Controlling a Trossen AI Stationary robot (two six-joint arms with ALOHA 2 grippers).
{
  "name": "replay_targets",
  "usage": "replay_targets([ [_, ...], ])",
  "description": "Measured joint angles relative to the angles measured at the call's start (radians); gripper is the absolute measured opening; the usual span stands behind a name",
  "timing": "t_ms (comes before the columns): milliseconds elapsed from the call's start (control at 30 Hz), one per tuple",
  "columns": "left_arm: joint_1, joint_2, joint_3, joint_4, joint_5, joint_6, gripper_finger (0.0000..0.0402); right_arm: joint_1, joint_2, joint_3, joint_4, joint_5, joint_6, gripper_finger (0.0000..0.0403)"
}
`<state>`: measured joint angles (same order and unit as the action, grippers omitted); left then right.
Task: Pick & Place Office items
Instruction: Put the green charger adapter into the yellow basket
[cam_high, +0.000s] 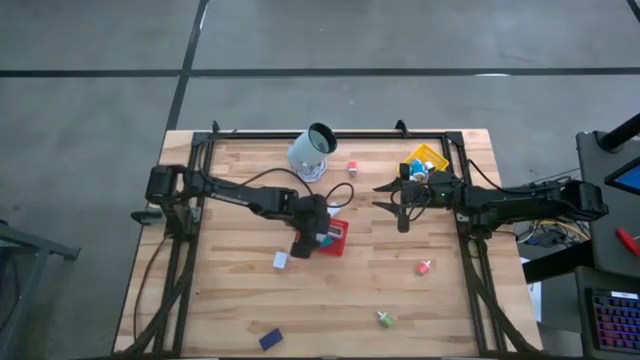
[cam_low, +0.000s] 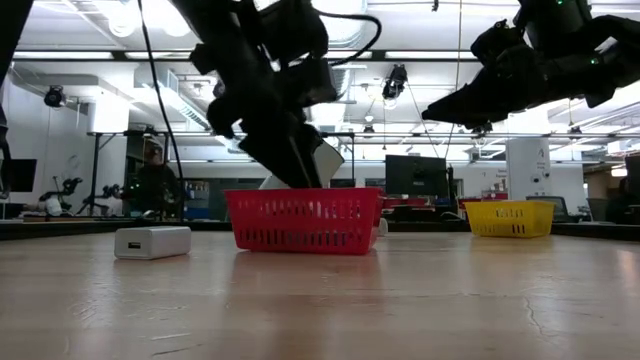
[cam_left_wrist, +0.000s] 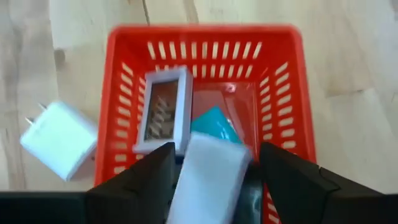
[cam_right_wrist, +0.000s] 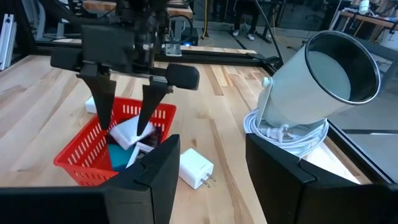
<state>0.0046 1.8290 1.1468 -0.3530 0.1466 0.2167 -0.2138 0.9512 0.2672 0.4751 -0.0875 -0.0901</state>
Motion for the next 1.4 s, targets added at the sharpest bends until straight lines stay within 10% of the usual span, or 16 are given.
replay_targets([
  [667, -0.019, -0.093, 0.033, 0.118, -0.016, 0.060, 0.0241, 0.001, 0.000, 0.000, -0.133, 0.002, 0.063, 0.0176],
  [1400, -0.125, -0.541, -0.434, 0.561, -0.076, -0.052, 0.0241, 0.373, 0.015, 0.102, -0.400, 0.012, 0.350, 0.0258],
])
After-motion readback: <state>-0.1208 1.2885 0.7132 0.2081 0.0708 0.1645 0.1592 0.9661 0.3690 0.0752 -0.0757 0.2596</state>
